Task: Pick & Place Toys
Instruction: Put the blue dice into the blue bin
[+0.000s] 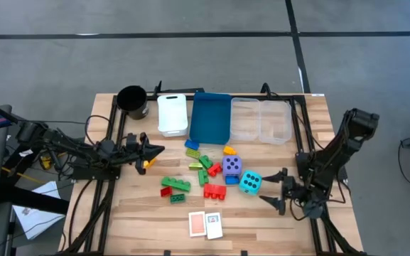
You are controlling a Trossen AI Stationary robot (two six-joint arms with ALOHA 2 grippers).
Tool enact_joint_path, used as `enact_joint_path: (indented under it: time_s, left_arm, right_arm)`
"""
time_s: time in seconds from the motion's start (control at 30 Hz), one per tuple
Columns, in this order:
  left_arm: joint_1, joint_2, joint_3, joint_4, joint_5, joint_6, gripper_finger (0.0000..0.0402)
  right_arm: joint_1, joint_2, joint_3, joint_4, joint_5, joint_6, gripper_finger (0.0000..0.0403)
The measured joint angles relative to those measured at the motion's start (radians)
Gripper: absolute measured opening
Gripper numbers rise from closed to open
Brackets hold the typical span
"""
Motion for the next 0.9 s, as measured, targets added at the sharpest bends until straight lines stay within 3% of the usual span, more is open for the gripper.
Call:
enact_joint_path:
  time_s: [0.17,0.43,0.6,0.9]
  left_arm:
    - [-0.017,0.0,0.0,0.0,0.0,0.0,0.0]
    - [-0.017,0.0,0.0,0.013,0.0,0.008,0.0]
    - [-0.017,0.0,0.0,0.045,0.0,0.032,0.0]
    - [-0.017,0.0,0.0,0.046,0.0,0.034,0.0]
  right_arm:
    - [0.0,-0.101,0.0,-0.152,-0.065,0.068,0.0382]
    - [0.0,-0.21,0.0,-0.203,-0.084,0.026,0.0382]
    - [0.0,-0.227,0.0,-0.176,-0.106,-0.065,0.0382]
    - [-0.001,-0.225,0.0,-0.164,-0.107,0.0,0.0382]
